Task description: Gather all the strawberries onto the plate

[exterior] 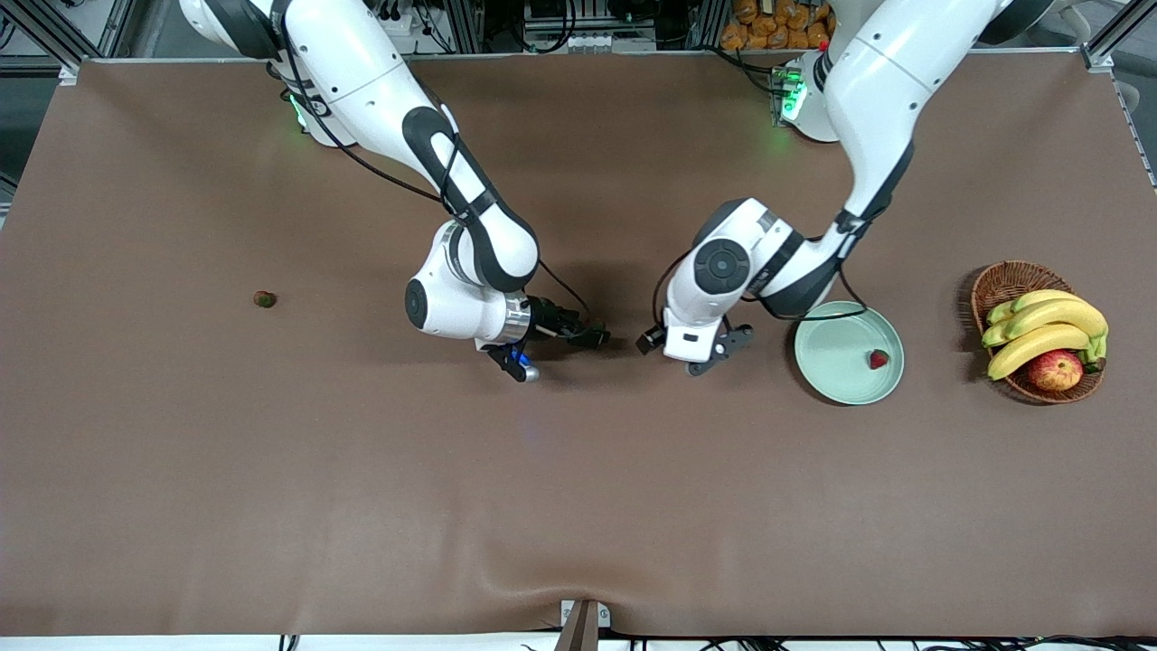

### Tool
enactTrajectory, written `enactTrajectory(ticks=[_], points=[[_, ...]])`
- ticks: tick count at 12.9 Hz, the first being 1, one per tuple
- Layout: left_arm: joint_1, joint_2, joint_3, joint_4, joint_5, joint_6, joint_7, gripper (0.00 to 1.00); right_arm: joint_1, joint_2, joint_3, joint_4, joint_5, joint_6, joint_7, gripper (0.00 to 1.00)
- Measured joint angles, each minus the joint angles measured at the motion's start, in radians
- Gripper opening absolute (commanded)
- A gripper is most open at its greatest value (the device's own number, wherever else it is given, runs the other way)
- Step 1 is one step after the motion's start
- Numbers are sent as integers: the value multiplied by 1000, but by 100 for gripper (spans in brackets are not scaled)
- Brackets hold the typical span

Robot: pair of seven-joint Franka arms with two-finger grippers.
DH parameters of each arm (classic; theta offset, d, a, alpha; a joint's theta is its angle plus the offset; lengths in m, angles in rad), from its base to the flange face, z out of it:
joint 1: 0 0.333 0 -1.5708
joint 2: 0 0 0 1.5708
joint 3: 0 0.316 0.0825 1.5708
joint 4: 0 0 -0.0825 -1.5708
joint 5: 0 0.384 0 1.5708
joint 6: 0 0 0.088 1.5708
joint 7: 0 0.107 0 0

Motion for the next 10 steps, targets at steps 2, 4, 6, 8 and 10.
enactTrajectory(ticks=[2,4,6,8,10], points=[[-42,35,1,37,0,29,-82,100,-35,-5,-8,-6,-1,-18,1,100],[-114,70,12,97,0,34,-176,100,-119,-29,-14,-25,-63,-77,-1,100],[-170,108,22,156,0,35,-241,100,-239,-67,-21,-38,-241,-198,0,100],[-216,144,47,191,0,34,-265,99,-378,-111,-33,-41,-493,-338,-6,100],[-240,166,73,200,0,35,-265,85,-511,-147,-38,-39,-752,-425,-53,100]])
